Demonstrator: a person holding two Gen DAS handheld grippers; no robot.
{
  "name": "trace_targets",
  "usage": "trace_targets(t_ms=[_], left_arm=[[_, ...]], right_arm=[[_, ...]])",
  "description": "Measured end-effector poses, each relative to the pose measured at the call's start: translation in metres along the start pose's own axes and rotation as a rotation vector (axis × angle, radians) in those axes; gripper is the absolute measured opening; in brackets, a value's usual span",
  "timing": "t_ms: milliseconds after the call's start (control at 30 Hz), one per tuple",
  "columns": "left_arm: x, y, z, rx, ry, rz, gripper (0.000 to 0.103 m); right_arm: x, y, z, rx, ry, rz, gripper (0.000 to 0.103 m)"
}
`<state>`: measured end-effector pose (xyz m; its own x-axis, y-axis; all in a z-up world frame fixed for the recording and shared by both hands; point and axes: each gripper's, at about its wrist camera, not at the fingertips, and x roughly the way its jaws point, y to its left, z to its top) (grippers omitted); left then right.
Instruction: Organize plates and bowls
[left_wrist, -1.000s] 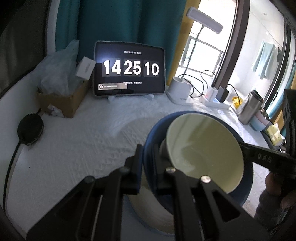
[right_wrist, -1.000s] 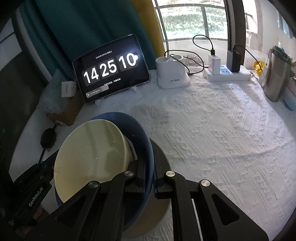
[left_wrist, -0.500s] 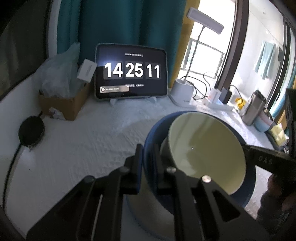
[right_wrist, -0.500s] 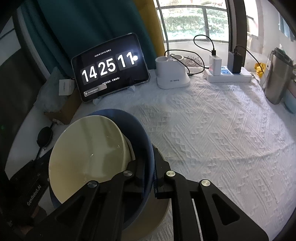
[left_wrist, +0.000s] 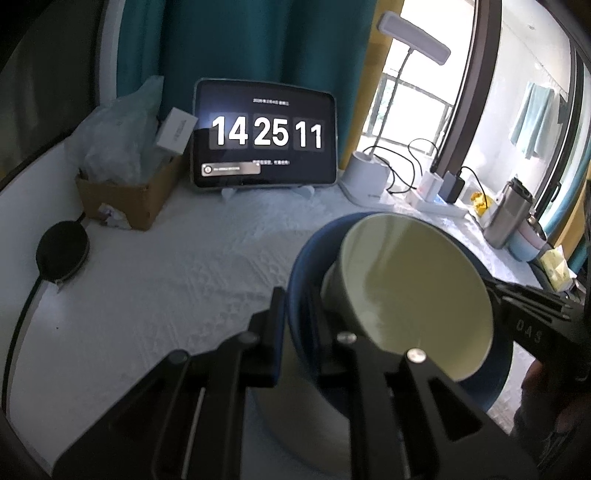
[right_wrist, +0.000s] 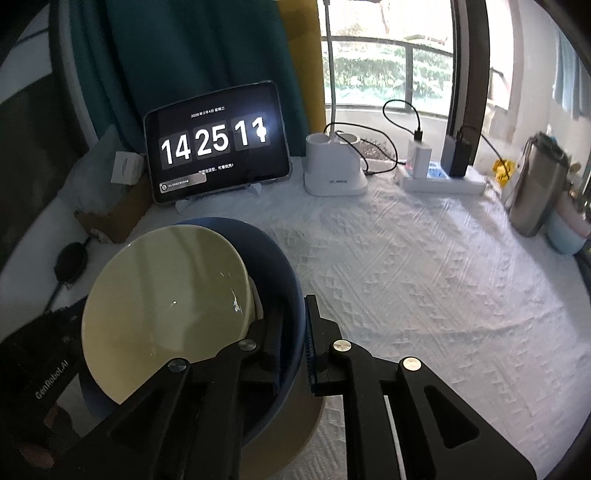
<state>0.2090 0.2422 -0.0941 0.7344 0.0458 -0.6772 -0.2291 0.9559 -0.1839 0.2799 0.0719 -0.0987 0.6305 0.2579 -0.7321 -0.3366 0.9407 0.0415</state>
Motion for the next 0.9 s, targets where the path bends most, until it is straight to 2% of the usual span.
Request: trace_targets(t_ms=[267, 467, 600, 700, 800, 900], left_arm=[[-0.002, -0.003, -0.001, 0.011, 0.003, 0.033, 0.012], [-0.005, -0.005, 0.001, 0.02, 0.011, 0.055, 0.012], [-0.013, -0.006, 0.004, 0.019, -0.015, 0.058, 0.013], [-0.019, -0.005, 0.008, 0.012, -0.026, 0.058, 0.017], [-0.024, -0.007, 0.009, 0.016, -0.035, 0.063, 0.027], [-0.029, -0.008, 0.008, 0.014, -0.046, 0.08, 0.032]], right_arm=[[-0.001, -0.008, -0.002, 0.017, -0.009, -0.028, 0.035], [-0.004, -0.01, -0.002, 0.024, -0.012, -0.032, 0.041], [-0.01, -0.014, -0.001, 0.036, -0.027, -0.026, 0.047], [-0.014, -0.015, -0.001, 0.037, -0.035, -0.018, 0.051], [-0.019, -0.015, -0.002, 0.036, -0.04, -0.01, 0.054], [-0.025, -0.015, -0.004, 0.035, -0.047, -0.009, 0.055]])
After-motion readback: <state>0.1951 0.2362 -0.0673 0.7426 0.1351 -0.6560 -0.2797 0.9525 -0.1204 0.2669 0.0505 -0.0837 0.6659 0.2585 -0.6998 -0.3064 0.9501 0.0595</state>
